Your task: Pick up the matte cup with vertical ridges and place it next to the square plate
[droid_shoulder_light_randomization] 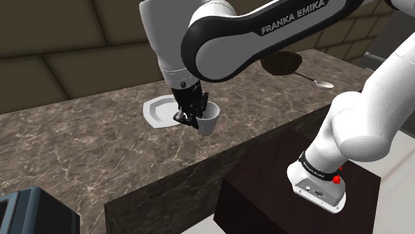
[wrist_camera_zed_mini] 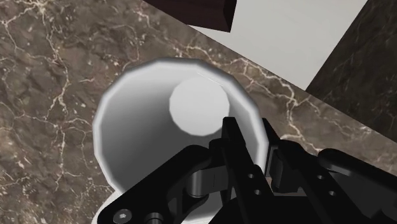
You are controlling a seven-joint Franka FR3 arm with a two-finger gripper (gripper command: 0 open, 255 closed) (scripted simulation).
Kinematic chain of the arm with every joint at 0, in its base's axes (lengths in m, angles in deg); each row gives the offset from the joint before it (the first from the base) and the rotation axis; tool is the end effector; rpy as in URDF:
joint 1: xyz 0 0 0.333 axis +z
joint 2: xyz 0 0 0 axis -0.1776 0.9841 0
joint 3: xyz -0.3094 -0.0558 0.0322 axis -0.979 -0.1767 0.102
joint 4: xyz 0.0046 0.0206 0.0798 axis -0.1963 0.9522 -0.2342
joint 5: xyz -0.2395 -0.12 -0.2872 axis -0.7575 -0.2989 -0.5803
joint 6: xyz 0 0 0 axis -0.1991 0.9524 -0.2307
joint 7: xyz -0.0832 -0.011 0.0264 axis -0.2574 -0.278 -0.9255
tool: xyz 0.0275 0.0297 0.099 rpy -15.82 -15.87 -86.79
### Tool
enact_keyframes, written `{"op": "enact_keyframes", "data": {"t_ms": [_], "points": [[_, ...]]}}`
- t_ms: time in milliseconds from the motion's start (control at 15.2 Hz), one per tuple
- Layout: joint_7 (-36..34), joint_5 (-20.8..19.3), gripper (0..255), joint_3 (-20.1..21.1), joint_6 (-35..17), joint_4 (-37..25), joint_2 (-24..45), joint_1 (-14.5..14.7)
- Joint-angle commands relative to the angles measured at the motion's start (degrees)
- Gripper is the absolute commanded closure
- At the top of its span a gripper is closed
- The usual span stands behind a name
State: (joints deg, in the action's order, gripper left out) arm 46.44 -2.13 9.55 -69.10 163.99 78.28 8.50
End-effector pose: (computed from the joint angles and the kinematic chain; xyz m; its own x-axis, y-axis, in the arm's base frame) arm 0.3714 0.3333 0.4397 0.9857 0.1194 -0.1185 0.1393 -0.9743 0.1772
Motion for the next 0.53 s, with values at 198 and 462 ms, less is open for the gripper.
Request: {"op": "enact_keyframes", "data": {"t_ms": [198, 462], "points": [[-0.7, -0.5, 255, 0.2, -3.7, 2.5, 1.3, 0.0], [-1.3, -1.1, 255, 0.3, -6.7, 4.3, 2.6, 0.1]]}}
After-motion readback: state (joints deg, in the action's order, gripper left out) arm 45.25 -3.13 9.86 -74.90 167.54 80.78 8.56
